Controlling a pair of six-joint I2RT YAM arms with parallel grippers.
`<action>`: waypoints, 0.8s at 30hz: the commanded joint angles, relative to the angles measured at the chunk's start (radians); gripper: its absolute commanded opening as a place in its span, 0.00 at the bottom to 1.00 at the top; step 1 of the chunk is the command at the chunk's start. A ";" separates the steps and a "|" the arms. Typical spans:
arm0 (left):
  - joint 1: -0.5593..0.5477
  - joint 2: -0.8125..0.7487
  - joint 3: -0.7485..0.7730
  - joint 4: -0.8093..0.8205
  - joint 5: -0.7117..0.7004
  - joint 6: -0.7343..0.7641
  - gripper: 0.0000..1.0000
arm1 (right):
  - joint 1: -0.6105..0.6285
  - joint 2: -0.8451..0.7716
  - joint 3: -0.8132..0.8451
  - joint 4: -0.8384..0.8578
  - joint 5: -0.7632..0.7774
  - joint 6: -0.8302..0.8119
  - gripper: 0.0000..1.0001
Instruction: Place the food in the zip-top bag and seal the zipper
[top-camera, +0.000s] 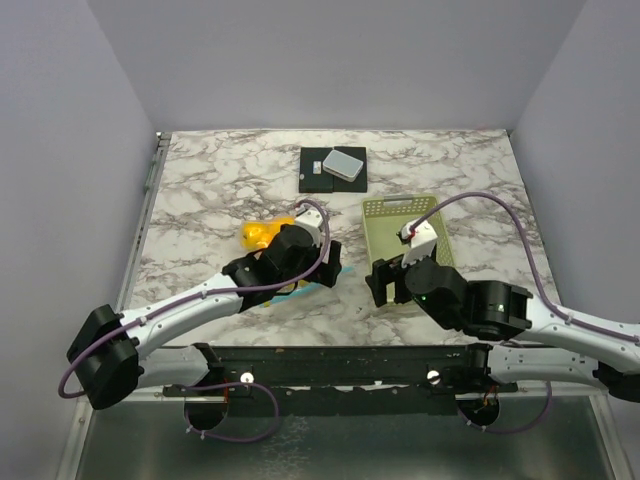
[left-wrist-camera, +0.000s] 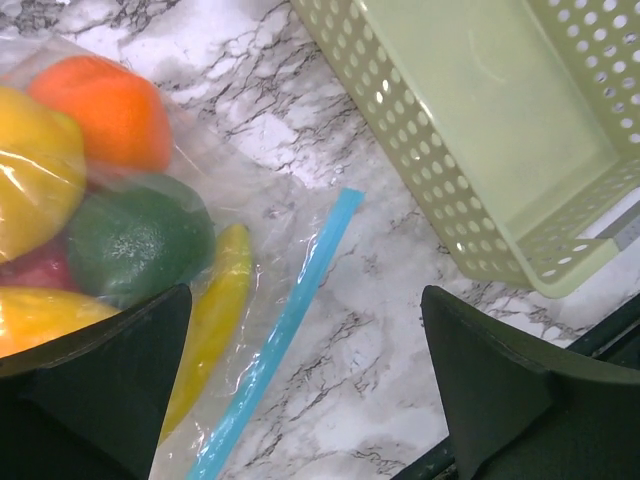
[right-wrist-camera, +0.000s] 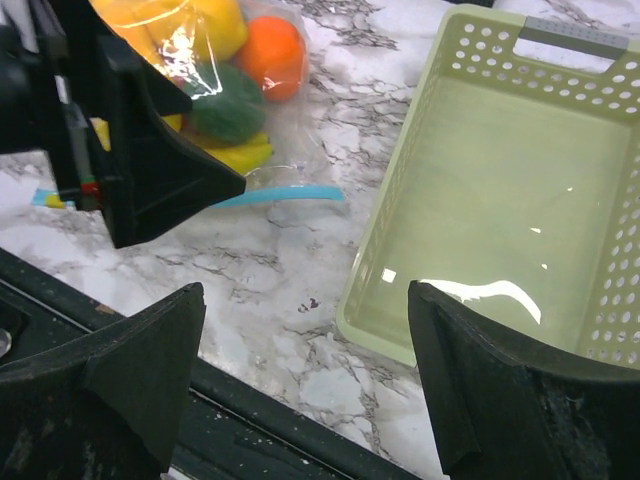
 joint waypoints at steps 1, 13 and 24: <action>-0.002 -0.052 0.082 -0.060 0.009 0.014 0.99 | -0.017 0.062 -0.004 -0.020 0.060 0.024 0.88; 0.087 -0.081 0.260 -0.294 -0.042 0.092 0.99 | -0.279 0.167 -0.011 0.031 -0.124 -0.025 0.90; 0.340 -0.080 0.292 -0.344 -0.012 0.117 0.99 | -0.747 0.135 -0.023 0.086 -0.402 -0.074 0.91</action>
